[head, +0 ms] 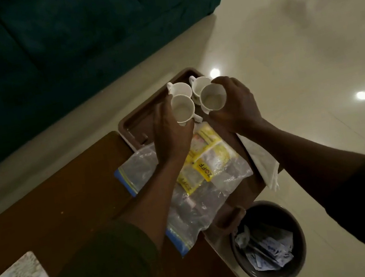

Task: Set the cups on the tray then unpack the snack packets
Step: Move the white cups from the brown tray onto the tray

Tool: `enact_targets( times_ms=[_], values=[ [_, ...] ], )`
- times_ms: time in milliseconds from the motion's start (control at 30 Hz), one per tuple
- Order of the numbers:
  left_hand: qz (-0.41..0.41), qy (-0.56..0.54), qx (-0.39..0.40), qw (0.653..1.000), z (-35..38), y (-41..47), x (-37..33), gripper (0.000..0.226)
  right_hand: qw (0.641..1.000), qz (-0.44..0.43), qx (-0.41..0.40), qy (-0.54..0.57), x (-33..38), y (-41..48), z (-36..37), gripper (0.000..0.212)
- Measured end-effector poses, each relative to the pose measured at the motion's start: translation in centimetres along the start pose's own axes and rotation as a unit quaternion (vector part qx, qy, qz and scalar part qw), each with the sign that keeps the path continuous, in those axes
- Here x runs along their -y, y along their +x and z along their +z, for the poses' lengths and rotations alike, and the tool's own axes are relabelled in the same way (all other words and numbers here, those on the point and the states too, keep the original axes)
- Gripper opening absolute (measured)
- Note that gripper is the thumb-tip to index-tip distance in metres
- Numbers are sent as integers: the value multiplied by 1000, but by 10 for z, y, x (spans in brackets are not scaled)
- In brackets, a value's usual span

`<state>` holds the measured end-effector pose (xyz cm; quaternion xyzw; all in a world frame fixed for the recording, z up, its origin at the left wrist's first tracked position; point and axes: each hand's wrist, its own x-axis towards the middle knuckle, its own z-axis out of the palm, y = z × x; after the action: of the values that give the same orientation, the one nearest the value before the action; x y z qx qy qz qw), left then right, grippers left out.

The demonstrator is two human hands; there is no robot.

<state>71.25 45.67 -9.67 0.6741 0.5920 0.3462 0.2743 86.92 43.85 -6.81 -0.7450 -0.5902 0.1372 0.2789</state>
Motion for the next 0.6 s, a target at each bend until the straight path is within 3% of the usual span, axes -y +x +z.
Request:
enact_targets(
  times_ms=[267, 433, 600],
  values=[
    [-61, -41, -45, 996, -106, -47, 52, 65, 998, -57, 34, 17, 97, -33, 38, 52],
    [-126, -84, -52, 987, -185, -96, 90, 69, 992, -97, 77, 19, 156, -71, 74, 55],
    [-145, -55, -77, 985, -261, -131, 133, 71, 983, -124, 129, 28, 228, -105, 119, 61]
  ],
)
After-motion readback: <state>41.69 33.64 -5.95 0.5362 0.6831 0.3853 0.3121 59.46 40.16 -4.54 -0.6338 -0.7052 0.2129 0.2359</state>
